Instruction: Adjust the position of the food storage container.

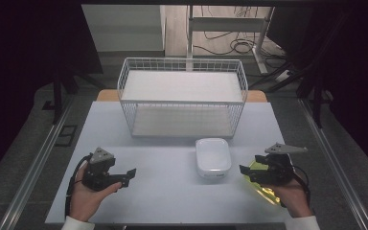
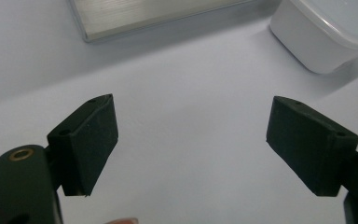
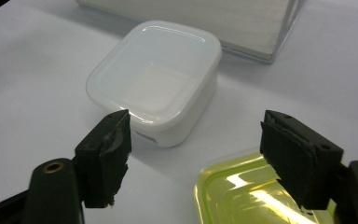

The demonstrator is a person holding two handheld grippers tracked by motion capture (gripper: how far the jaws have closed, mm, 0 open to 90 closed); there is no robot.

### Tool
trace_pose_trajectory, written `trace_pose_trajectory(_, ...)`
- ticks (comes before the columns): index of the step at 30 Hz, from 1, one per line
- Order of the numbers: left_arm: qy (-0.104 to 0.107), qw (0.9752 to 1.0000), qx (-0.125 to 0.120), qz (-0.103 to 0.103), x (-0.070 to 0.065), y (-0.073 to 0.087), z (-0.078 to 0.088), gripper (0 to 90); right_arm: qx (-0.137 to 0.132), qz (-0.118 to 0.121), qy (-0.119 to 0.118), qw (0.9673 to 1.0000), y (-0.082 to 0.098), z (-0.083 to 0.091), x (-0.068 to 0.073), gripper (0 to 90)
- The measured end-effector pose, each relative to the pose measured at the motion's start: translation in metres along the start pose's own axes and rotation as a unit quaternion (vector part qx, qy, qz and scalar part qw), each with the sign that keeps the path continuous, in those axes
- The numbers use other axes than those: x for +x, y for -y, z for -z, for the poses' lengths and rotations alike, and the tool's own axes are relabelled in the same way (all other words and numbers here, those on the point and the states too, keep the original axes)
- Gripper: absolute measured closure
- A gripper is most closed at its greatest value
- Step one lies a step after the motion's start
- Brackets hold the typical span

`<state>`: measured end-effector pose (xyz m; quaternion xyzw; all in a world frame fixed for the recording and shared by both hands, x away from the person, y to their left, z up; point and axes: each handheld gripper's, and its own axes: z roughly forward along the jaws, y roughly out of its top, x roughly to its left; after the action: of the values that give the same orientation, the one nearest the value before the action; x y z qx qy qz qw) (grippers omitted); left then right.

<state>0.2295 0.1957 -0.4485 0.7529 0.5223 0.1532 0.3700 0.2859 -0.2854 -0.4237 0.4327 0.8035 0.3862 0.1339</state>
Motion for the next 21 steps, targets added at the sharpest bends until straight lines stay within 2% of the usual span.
trace_pose_trajectory(4,0.000,1.0000,0.003,0.000,0.000,0.000,-0.001,16.6,0.003,-0.019,0.006,0.9998,-0.002,0.004,-0.010,32.4)
trace_pose_trajectory(8,-0.001,1.0000,0.008,-0.001,-0.001,0.001,-0.004,16.6,0.010,-0.019,0.014,0.9997,-0.006,0.007,-0.017,35.7)
trace_pose_trajectory(10,0.000,0.9999,0.013,-0.004,-0.003,0.001,-0.005,16.5,0.025,-0.021,0.021,0.9992,-0.010,0.006,-0.024,38.5)
trace_pose_trajectory(14,0.004,0.9999,0.011,-0.007,-0.005,-0.002,-0.007,16.4,0.039,-0.027,0.031,0.9984,-0.014,0.002,-0.033,42.4)
trace_pose_trajectory(17,0.013,0.9997,0.016,-0.015,-0.008,-0.002,-0.013,16.1,0.069,-0.032,0.054,0.9957,-0.021,-0.005,-0.041,51.4)
trace_pose_trajectory(18,0.013,0.9997,0.016,-0.015,-0.008,-0.002,-0.013,16.0,0.069,-0.032,0.054,0.9957,-0.021,-0.005,-0.041,51.4)
trace_pose_trajectory(21,0.016,0.9995,0.023,-0.017,-0.010,0.001,-0.016,16.0,0.094,-0.036,0.068,0.9926,-0.024,-0.013,-0.052,59.9)
